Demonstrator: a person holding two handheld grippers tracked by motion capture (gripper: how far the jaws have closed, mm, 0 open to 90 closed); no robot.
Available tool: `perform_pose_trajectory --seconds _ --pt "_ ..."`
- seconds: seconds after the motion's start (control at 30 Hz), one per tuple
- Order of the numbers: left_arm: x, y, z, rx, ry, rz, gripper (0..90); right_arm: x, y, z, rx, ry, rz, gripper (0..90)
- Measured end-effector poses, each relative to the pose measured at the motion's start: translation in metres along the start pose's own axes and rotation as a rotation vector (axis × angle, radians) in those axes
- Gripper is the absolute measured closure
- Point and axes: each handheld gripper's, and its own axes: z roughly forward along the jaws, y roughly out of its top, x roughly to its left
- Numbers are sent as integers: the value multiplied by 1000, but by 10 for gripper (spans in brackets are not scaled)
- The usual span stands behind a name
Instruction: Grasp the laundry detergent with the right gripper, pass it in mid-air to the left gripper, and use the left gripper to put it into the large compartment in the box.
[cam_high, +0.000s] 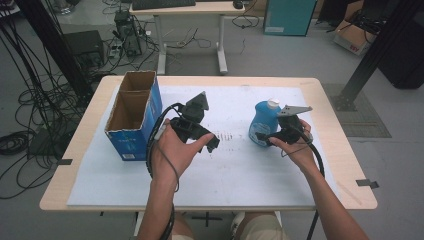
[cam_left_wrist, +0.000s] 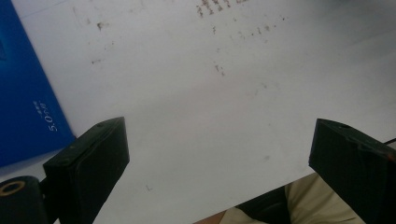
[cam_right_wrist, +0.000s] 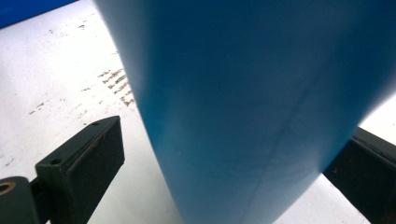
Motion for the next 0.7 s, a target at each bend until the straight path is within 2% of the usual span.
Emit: perform_pose_trajectory --seconds 0.1,0.7 --pt "0 0 0 0 -1 1 54 1 0 0 6 2 14 27" --pt "0 0 1 0 -3 0 54 3 -2 2 -14 8 14 26"
